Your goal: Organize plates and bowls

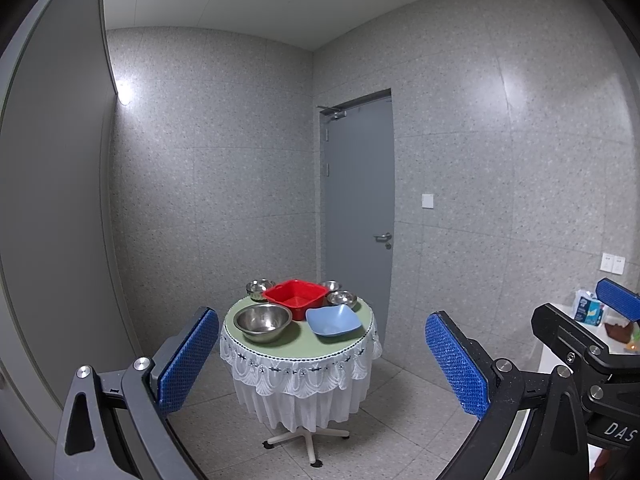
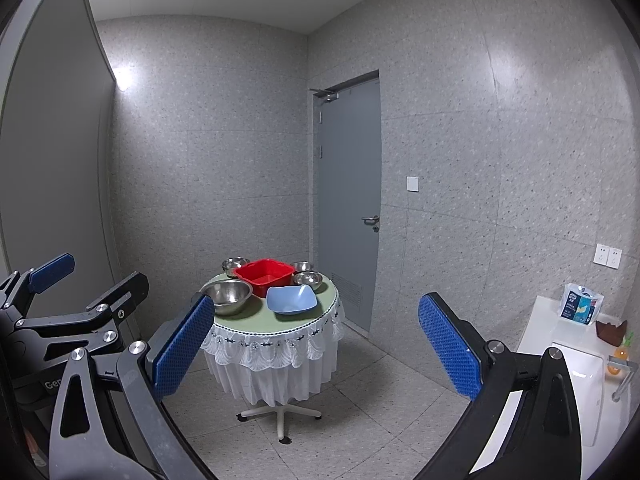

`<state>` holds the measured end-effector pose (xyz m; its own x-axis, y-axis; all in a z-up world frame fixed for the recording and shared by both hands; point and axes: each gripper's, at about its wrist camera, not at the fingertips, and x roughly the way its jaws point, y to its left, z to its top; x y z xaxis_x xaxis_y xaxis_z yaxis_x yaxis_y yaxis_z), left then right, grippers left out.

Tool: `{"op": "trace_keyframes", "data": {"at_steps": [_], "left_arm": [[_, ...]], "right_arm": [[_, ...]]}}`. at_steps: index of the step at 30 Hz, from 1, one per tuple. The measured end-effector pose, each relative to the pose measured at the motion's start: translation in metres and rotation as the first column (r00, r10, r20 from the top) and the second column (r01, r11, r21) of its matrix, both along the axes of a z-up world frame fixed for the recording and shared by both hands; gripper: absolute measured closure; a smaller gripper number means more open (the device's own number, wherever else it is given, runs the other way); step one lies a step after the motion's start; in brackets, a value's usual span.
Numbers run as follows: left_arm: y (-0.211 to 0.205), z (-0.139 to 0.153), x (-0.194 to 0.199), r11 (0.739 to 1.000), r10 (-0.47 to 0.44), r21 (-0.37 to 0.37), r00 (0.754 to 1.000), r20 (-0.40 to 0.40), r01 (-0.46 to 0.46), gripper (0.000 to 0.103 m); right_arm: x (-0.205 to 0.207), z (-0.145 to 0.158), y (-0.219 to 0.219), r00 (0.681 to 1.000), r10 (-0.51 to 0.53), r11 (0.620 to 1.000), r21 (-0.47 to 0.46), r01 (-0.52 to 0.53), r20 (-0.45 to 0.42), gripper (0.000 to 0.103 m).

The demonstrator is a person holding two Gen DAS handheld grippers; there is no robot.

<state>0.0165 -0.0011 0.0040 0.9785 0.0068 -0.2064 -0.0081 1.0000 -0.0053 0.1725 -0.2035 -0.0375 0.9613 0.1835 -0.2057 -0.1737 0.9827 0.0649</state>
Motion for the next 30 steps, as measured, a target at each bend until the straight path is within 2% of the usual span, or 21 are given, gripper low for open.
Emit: {"op": "trace_keyframes", "data": {"at_steps": [30], "left_arm": [[-0.0040, -0.0018, -0.0007, 1.000, 0.001, 0.006, 1.000, 0.012, -0.001, 0.001]], "right_arm": [[-0.0016, -0.0028, -0.0039, 1.000, -0.004, 1.000, 0.002, 0.004, 0.002, 0.000]]}}
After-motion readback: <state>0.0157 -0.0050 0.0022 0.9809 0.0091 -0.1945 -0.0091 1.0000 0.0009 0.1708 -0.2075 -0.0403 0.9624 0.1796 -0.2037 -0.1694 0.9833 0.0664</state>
